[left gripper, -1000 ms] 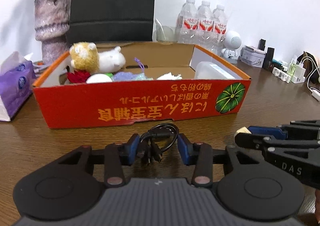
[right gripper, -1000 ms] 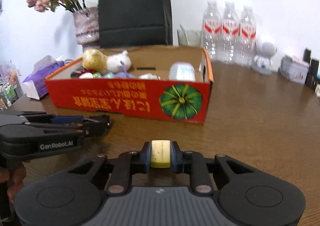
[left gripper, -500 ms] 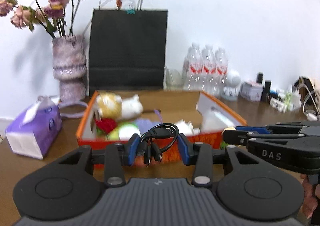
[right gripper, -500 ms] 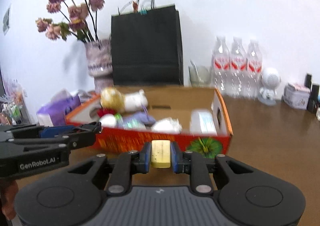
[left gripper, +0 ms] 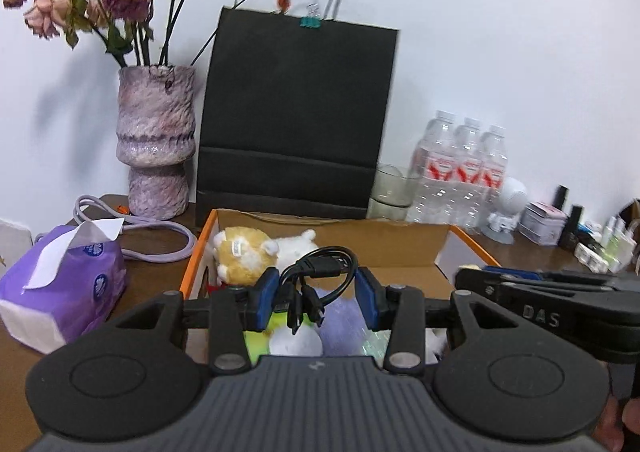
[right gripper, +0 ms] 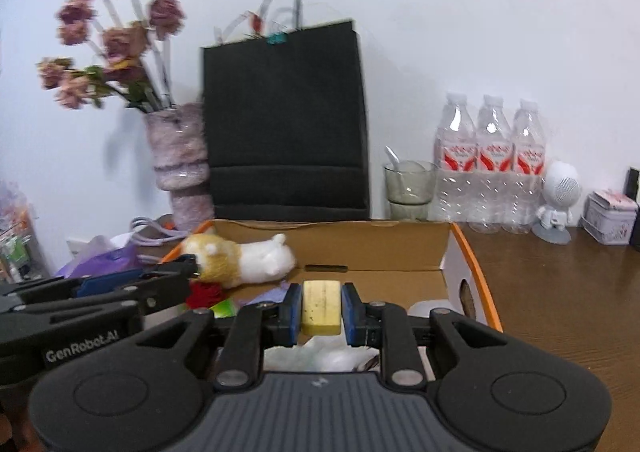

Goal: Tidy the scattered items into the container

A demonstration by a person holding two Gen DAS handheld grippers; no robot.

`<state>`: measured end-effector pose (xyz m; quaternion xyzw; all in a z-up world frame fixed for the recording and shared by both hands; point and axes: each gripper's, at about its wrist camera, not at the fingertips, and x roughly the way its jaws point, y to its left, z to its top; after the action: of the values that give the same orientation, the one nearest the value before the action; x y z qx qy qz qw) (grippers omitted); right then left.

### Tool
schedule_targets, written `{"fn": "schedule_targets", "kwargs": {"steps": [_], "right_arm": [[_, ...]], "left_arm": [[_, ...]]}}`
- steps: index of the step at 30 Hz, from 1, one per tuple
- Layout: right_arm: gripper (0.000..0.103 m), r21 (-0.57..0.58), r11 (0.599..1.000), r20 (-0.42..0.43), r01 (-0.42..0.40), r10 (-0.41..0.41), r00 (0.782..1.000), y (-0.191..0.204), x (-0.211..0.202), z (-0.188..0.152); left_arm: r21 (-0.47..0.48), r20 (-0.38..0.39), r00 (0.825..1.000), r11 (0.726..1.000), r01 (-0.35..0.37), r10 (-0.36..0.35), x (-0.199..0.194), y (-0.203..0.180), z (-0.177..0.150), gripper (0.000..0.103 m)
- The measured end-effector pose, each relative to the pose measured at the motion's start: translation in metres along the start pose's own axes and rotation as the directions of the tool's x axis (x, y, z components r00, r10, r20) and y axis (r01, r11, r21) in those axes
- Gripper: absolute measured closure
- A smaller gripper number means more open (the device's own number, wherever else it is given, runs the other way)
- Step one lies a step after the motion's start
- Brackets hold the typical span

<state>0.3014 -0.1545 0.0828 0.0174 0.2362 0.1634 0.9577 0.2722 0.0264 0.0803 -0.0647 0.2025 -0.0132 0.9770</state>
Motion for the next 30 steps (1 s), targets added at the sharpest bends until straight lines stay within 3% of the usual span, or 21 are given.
{"fn": "schedule_targets", "kwargs": {"steps": [9, 10, 11, 12, 13, 15, 17, 21, 30], "right_arm": [[0.083, 0.034, 0.999, -0.058, 0.005, -0.003, 0.998, -0.009, 0.034, 0.002], [0.083, 0.031, 1.000, -0.061, 0.001, 0.001, 0.998, -0.009, 0.035, 0.001], [0.082, 0.025, 1.000, -0.067, -0.005, 0.007, 0.998, -0.008, 0.035, 0.001], [0.069, 0.023, 1.000, -0.075, -0.011, 0.013, 0.997, -0.008, 0.036, 0.001], [0.052, 0.028, 1.000, -0.082, -0.010, 0.012, 0.997, -0.008, 0.036, 0.001], [0.021, 0.032, 0.997, -0.082, 0.075, -0.072, 0.994, -0.009, 0.035, 0.002], [0.001, 0.041, 0.990, -0.075, 0.132, -0.129, 0.989, -0.013, 0.033, 0.004], [0.000, 0.083, 0.994, -0.082, 0.075, -0.068, 0.994, -0.022, 0.031, 0.005], [0.000, 0.053, 0.995, -0.075, 0.085, -0.081, 0.994, -0.018, 0.028, 0.006]], "left_arm": [[0.004, -0.061, 0.998, 1.000, -0.012, 0.012, 0.029, 0.001, -0.004, 0.060], [0.012, -0.066, 0.998, 1.000, -0.011, 0.012, 0.030, 0.000, -0.004, 0.057], [0.017, -0.068, 0.998, 1.000, -0.014, 0.015, 0.029, -0.001, -0.004, 0.042], [0.023, -0.064, 0.997, 0.999, -0.031, 0.032, 0.028, -0.002, -0.004, 0.038], [0.034, -0.052, 0.995, 0.996, -0.088, 0.090, 0.027, -0.003, -0.003, 0.023], [0.053, -0.026, 0.984, 0.983, -0.174, 0.175, 0.024, -0.003, -0.001, 0.004], [0.031, -0.013, 0.985, 0.984, -0.173, 0.174, 0.021, 0.002, 0.002, 0.000], [0.005, -0.022, 0.989, 0.990, -0.143, 0.143, 0.020, 0.006, 0.003, 0.000], [0.019, -0.029, 0.988, 0.988, -0.154, 0.155, 0.020, 0.003, 0.004, 0.000]]}}
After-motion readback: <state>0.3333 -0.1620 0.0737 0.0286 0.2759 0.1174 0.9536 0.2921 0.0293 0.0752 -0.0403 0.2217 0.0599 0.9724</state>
